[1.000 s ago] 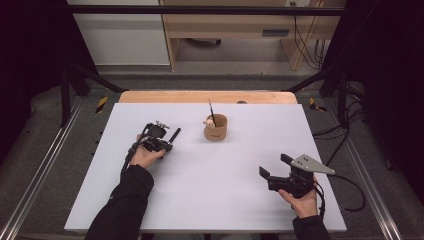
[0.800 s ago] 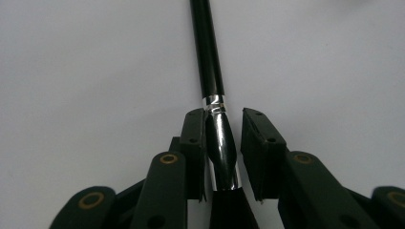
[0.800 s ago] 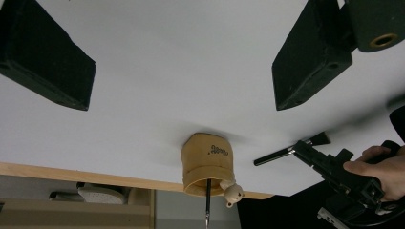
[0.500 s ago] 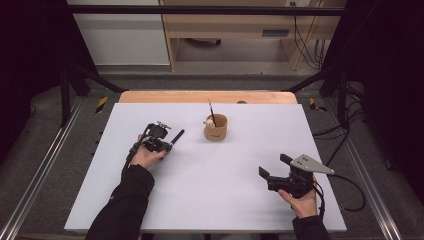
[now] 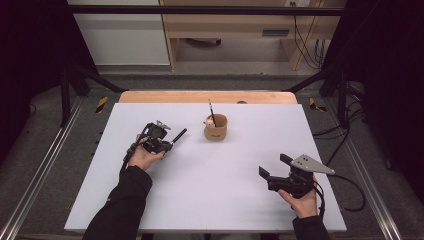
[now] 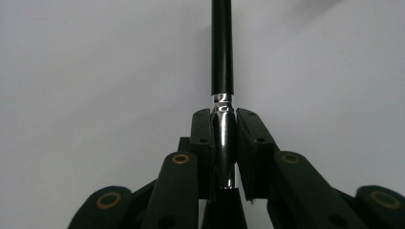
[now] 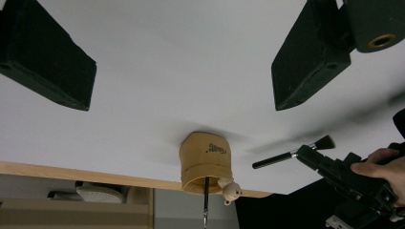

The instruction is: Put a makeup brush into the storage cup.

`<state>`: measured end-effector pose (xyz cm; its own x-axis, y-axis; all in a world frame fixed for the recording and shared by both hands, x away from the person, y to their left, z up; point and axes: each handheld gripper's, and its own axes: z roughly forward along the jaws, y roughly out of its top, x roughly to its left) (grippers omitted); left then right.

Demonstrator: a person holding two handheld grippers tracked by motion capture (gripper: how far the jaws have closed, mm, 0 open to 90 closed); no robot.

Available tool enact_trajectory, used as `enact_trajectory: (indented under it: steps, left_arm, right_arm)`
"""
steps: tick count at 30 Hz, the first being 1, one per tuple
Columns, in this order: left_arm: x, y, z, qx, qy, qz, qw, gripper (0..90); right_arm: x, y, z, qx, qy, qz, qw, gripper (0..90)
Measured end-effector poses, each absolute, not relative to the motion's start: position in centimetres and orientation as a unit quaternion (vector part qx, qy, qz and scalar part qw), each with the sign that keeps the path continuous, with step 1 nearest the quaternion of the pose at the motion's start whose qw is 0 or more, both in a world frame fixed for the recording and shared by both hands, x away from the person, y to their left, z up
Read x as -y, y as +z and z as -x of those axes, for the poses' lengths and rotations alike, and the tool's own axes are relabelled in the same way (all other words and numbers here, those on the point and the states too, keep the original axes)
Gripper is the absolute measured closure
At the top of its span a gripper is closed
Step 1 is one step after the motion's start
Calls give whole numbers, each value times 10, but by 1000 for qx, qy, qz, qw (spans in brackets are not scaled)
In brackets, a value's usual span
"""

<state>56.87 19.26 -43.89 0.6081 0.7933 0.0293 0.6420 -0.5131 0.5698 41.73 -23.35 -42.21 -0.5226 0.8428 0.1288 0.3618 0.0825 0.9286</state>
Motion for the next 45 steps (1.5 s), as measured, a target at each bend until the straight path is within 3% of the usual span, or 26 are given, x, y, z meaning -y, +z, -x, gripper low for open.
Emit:
enact_trajectory:
  steps: [29, 45]
  left_arm:
    - [-207, -411, -485, -345, 148, -850, 370, 776]
    - [-197, -410, -461, -314, 138, -859, 380, 776]
  right_arm:
    - [231, -421, -417, -708, 510, -426, 239, 85]
    - [220, -413, -416, -723, 501, -412, 239, 85]
